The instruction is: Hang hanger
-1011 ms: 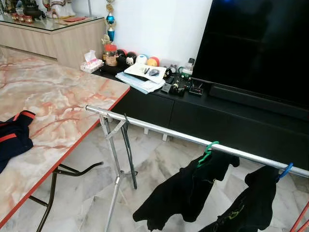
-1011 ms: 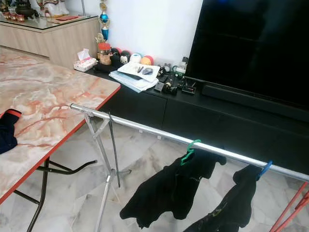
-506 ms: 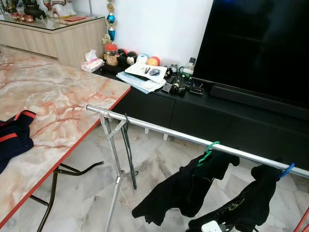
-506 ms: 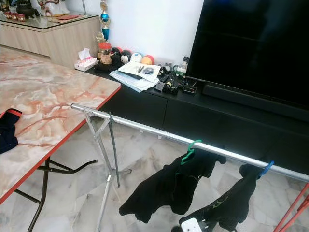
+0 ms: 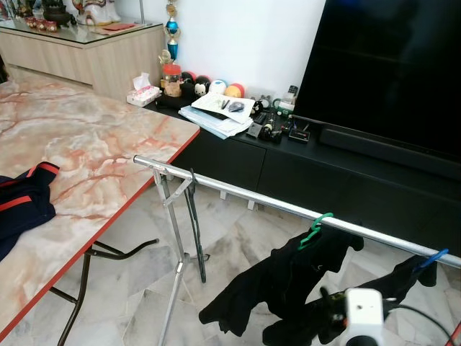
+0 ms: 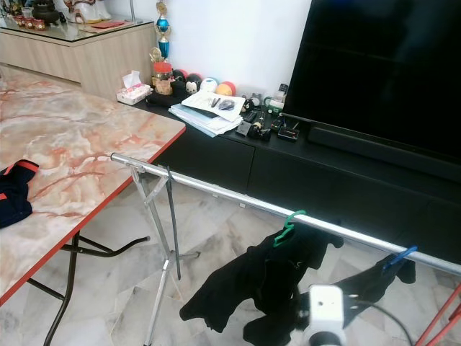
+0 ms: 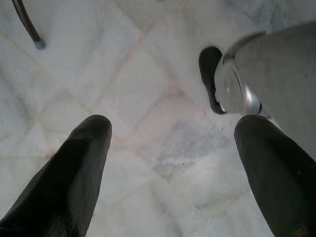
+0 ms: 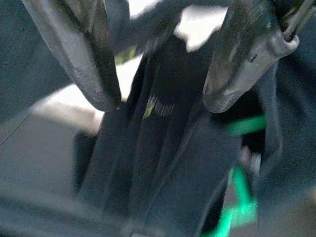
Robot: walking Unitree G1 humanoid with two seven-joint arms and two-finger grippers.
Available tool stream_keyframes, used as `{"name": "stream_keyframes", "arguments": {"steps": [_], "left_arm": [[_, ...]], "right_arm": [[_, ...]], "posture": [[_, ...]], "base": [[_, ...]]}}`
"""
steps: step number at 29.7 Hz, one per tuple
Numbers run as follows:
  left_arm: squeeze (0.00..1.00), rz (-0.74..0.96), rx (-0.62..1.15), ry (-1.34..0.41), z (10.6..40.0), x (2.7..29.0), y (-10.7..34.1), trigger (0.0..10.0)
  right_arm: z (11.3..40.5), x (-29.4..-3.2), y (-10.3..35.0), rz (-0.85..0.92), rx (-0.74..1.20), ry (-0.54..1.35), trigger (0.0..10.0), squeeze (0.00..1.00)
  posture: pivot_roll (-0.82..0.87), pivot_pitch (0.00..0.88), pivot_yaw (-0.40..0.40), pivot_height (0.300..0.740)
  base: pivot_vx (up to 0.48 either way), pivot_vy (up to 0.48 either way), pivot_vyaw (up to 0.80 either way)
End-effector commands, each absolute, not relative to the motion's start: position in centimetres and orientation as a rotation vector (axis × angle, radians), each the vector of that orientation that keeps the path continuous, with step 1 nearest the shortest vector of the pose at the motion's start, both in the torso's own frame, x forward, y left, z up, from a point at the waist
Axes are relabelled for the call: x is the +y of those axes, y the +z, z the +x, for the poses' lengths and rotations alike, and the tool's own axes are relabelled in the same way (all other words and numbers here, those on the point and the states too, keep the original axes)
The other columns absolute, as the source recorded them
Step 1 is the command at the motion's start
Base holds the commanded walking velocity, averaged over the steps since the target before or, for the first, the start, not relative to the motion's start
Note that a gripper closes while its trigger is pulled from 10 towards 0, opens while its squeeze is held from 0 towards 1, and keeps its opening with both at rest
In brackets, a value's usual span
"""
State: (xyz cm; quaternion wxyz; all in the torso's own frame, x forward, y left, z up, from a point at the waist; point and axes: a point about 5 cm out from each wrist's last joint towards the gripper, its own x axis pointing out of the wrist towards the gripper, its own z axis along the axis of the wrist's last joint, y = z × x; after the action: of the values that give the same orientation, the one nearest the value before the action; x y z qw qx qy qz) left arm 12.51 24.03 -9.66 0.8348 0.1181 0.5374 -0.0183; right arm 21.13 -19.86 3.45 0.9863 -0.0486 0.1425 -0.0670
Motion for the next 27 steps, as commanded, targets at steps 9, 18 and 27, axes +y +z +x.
{"name": "stream_keyframes", "arguments": {"steps": [9, 18, 27], "left_arm": [[0.0, 0.254, 1.146, -0.075, 13.1, 22.3, -9.9, 10.0], [0.0, 0.254, 1.157, -0.075, 12.0, 21.9, -10.3, 10.0], [0.0, 0.25, 1.177, -0.058, 10.5, 22.7, -10.5, 10.0]], "right_arm": [[20.8, -24.4, 6.1, 0.008, 0.171, -0.582, 10.0, 0.0], [21.5, -25.3, 5.2, 0.168, 0.216, -0.736, 10.0, 0.0], [22.0, -25.7, 4.3, 0.297, 0.256, -0.816, 10.0, 0.0]], "posture": [[0.18, 0.0, -0.067, 0.74], [0.19, 0.0, -0.064, 0.74], [0.2, 0.0, -0.064, 0.74]], "base": [[0.0, 0.0, 0.0], [0.0, 0.0, 0.0], [0.0, 0.0, 0.0]]}}
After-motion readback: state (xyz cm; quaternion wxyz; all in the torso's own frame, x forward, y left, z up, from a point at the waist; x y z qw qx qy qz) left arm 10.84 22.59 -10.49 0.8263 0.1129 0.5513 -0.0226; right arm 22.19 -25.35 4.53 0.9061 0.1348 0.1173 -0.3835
